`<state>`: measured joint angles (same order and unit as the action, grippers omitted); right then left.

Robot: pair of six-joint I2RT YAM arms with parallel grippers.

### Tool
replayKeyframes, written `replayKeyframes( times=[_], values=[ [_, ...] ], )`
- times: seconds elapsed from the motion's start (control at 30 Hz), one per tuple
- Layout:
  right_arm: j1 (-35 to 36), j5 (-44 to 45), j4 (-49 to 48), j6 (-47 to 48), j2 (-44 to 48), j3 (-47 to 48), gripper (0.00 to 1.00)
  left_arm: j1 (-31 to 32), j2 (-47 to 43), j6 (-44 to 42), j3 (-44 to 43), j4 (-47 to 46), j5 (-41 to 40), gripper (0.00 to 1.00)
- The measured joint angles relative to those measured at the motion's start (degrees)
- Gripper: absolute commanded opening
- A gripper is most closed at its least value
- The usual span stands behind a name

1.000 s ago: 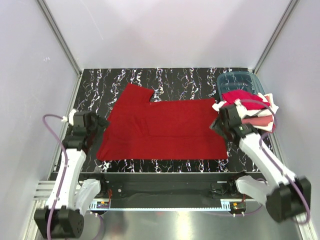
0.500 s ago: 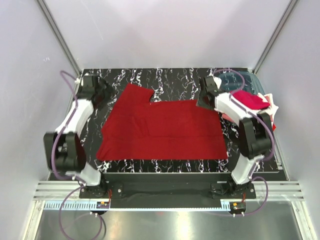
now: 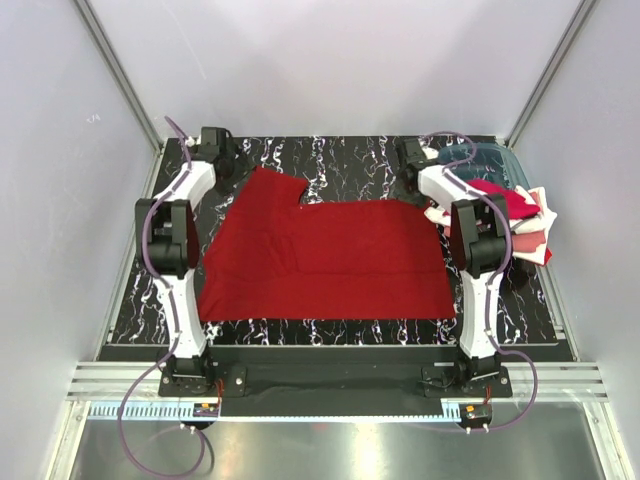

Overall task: Fold and stack the t-shirts
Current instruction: Fold the tshirt

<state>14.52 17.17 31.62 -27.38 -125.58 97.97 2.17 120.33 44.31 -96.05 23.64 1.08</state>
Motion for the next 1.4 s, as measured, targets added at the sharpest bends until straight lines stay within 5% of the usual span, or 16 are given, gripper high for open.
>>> replayKeyframes(
  times=[0.3,0.53,0.83,1.03,1.1,1.4],
  values=[
    [-4.2,2.8,-5.6,-3.6,2.4,-8.0,0.69,0.4,10.0,-1.8,-9.7,4.1,-1.2,0.81],
    [-4.0,3.3,-7.2,-4.8,2.9,-9.0,0.68,0.7,19.1,-4.5,-27.2,11.4,-4.3,0.74],
    [-4.0,3.2,-7.5,-5.2,2.9,-9.1,0.68,2.2,21.5,-7.8,-28.0,15.4,-6.8,0.61],
    [-4.0,3.2,-8.3,-5.5,3.4,-10.1,0.66,2.4,21.3,-9.7,-26.7,15.4,-8.0,0.21],
    [-4.0,3.1,-8.3,-5.5,3.9,-10.8,0.66,2.4,20.7,-9.9,-25.5,14.9,-8.2,0.00],
    [-4.0,2.7,-8.1,-5.7,4.5,-11.3,0.64,-0.4,13.9,-8.9,-13.7,10.8,-8.5,0.00]
  ],
)
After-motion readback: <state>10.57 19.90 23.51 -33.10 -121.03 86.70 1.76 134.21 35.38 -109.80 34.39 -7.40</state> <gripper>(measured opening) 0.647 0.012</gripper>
